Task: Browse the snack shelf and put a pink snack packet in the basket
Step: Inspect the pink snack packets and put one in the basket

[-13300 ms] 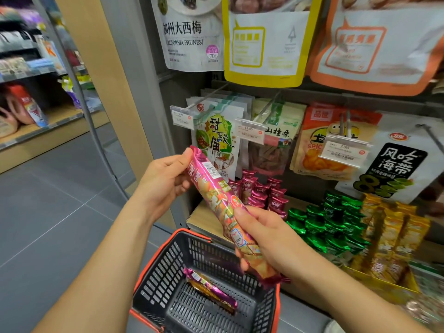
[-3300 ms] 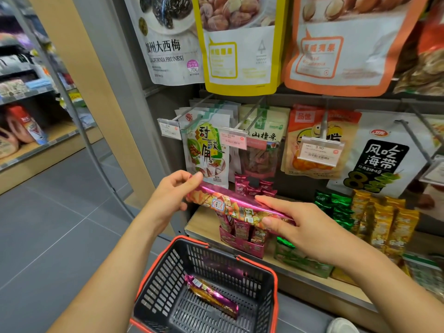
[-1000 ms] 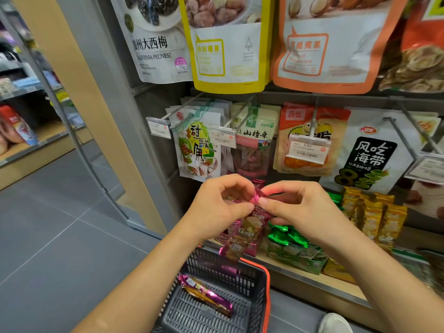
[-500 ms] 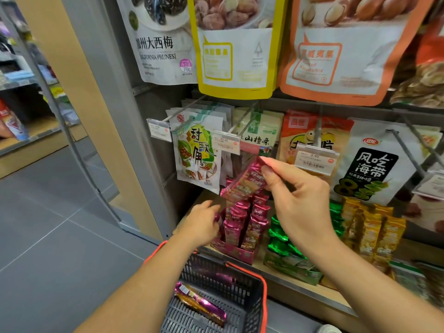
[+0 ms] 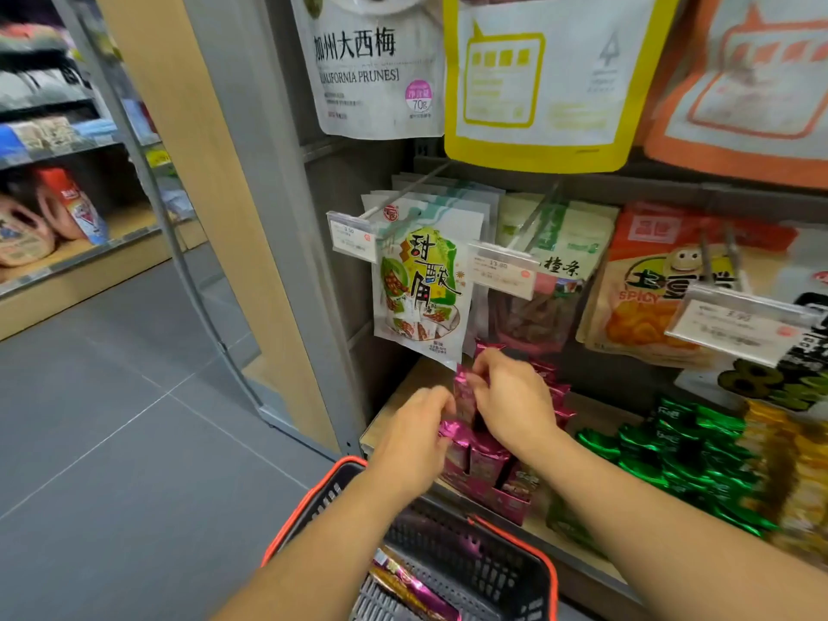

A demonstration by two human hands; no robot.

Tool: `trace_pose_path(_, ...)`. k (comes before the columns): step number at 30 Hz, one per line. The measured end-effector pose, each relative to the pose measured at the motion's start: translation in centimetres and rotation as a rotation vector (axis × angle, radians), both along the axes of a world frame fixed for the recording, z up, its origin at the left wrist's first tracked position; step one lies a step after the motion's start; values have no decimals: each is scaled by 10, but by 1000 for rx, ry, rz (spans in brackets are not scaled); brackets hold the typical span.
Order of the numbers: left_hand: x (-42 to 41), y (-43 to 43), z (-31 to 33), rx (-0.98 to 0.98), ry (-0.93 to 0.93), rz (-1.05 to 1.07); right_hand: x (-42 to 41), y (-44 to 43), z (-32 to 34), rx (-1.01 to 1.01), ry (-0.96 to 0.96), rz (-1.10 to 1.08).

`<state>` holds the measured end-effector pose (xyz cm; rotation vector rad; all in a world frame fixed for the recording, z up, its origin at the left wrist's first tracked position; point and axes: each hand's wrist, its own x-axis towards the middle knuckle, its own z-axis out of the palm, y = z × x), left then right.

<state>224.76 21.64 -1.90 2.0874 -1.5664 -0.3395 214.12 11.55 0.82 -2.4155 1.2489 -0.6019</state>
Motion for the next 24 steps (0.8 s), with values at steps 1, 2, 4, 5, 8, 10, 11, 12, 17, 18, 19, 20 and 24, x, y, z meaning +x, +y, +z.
trace_pose_path(1, -1, -2, -1, -44, 17, 2, 2, -1, -6, 1, 88, 23)
trace_pose_path(2, -1, -6, -3, -76, 14, -12, 3, -2, -13, -19, 176, 50)
trace_pose_path(4, -2, -14, -7, -52, -51, -52, 5, -6, -23, -81, 332, 95)
trace_pose_path(5, -3, -18, -9, -5, -83, -64, 7, -7, -24, -85, 385, 108)
trace_pose_path(8, -3, -23, -13, 119, -117, -68, 12, -19, -13, 56, 347, 87)
trace_pose_path(10, -2, -23, -13, 138, -144, -63, 13, -34, -4, 57, 199, -27)
trace_pose_path(11, -1, -23, -12, 136, -160, -65, 14, -42, -1, -4, 157, -86)
trace_pose_path(12, -2, -23, -11, 132, -172, -73, 13, -49, -1, -61, 159, -131)
trace_pose_path(17, -3, -21, -6, 131, -170, -125, 18, -63, -21, -34, 369, -135)
trace_pose_path(18, -2, -21, -5, 129, -160, -132, 20, -62, -25, -44, 379, -125)
trace_pose_path(19, -1, -20, -5, 128, -149, -137, 22, -61, -28, -68, 371, -112)
trace_pose_path(20, -1, -20, -5, 128, -141, -141, 24, -59, -29, -95, 356, -99)
trace_pose_path(24, 2, -21, -6, 151, -134, -159, 21, -44, -13, -177, 147, -44)
